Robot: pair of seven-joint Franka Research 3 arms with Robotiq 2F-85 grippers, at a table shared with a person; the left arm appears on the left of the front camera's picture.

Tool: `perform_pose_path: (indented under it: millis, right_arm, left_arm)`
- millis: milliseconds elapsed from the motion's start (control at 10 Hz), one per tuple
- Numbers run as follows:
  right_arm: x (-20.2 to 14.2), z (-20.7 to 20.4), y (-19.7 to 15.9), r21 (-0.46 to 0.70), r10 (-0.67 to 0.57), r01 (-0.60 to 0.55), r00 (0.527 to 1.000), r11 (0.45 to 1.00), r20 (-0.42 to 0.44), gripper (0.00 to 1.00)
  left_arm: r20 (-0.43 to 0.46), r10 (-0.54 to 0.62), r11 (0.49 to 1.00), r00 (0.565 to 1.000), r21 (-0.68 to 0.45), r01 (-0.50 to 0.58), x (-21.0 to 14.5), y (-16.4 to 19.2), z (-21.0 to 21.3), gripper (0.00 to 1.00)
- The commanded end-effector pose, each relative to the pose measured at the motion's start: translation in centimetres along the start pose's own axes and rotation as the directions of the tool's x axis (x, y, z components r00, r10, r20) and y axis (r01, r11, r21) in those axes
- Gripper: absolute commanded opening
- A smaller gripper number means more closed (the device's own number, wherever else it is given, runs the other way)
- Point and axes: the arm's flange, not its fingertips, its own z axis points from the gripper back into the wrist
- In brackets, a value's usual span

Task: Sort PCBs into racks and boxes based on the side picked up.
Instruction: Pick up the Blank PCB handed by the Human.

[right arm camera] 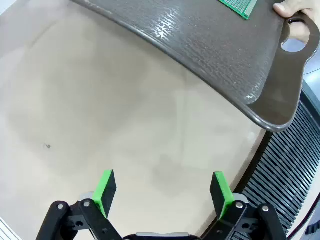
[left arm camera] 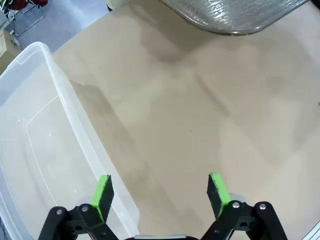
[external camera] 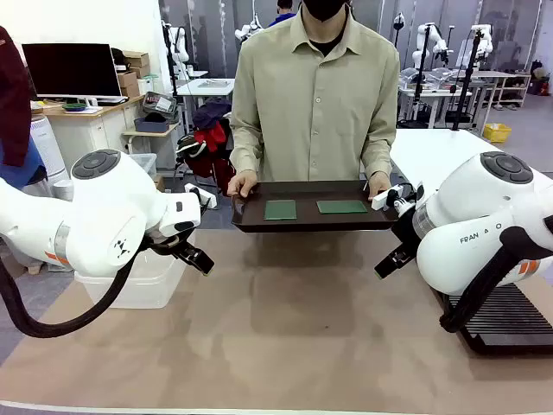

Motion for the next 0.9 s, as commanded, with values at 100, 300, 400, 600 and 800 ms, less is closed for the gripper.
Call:
perform_pose_path:
  millis: [100, 300, 400, 600, 800]
  right_arm:
    - [0.0, 0.0, 0.0, 0.0, 0.0, 0.0, 1.0, 1.0, 0.0, 1.0]
    - [0.0, 0.0, 0.0, 0.0, 0.0, 0.0, 1.0, 1.0, 0.0, 1.0]
    - [0.0, 0.0, 0.0, 0.0, 0.0, 0.0, 1.0, 1.0, 0.0, 1.0]
    - [0.0, 0.0, 0.0, 0.0, 0.0, 0.0, 1.0, 1.0, 0.0, 1.0]
    - [0.0, 0.0, 0.0, 0.0, 0.0, 0.0, 1.0, 1.0, 0.0, 1.0]
  left_arm:
    - [0.0, 0.0, 1.0, 1.0, 0.0, 0.0, 0.0, 0.0, 0.0, 1.0]
    - [0.0, 0.0, 1.0, 1.0, 0.0, 0.0, 0.0, 0.0, 0.0, 1.0]
    - [0.0, 0.0, 1.0, 1.0, 0.0, 0.0, 0.0, 0.0, 0.0, 1.0]
    - [0.0, 0.0, 1.0, 1.0, 0.0, 0.0, 0.0, 0.0, 0.0, 1.0]
    - [0.0, 0.0, 1.0, 1.0, 0.0, 0.0, 0.0, 0.0, 0.0, 1.0]
